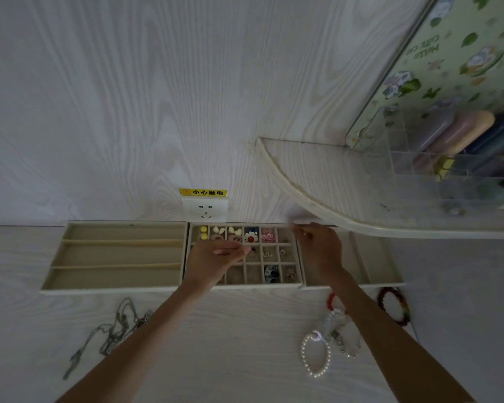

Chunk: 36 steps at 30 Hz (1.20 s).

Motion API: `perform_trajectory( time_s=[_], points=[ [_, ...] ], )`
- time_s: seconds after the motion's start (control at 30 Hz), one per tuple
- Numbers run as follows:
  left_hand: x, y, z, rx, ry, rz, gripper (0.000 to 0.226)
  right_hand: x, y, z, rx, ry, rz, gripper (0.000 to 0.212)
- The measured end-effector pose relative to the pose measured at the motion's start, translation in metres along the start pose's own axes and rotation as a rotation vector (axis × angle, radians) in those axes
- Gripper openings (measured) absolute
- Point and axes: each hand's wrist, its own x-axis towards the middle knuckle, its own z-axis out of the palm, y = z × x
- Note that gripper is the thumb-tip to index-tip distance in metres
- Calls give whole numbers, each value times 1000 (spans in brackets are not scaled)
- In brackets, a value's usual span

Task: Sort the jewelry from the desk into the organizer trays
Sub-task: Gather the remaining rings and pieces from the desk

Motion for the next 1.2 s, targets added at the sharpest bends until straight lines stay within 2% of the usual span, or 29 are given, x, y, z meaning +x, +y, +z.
perform_trajectory(
  time_s=[0.1, 0.17, 0.3, 0.4, 0.5, 0.8, 0.9, 1.1, 1.2],
  points=[
    [1, 4, -7, 15, 1, 4, 11, -20, 1, -15, 174, 87, 118, 39],
    [-2, 12, -6, -41, -21, -38, 14, -40, -1, -22, 274, 85, 145, 32],
    [-11, 27, 12, -107, -180, -246, 20, -72, -19, -24, 416, 5, 64, 11],
    [-16, 33, 25, -125, -238, -268, 16, -81, -31, -22, 431, 1, -13, 6],
    [-18, 38, 33, -86, -268, -254, 10, -82, -36, -24, 403, 21, -42, 16],
    [-17, 37, 43, -1, -242, -168, 9, -83, -30, -37, 388, -32, -34, 14],
    [-21, 38, 47, -20, -278, -138, 7, -82, -30, -38, 456, -49, 56, 10],
    [-24, 35, 52, 6, -292, -35, 32, -76, -29, -39, 568, -58, 246, 18],
    [-25, 37, 53, -26, -316, 0, 37, -72, -29, -37, 654, -58, 341, 18]
  ],
)
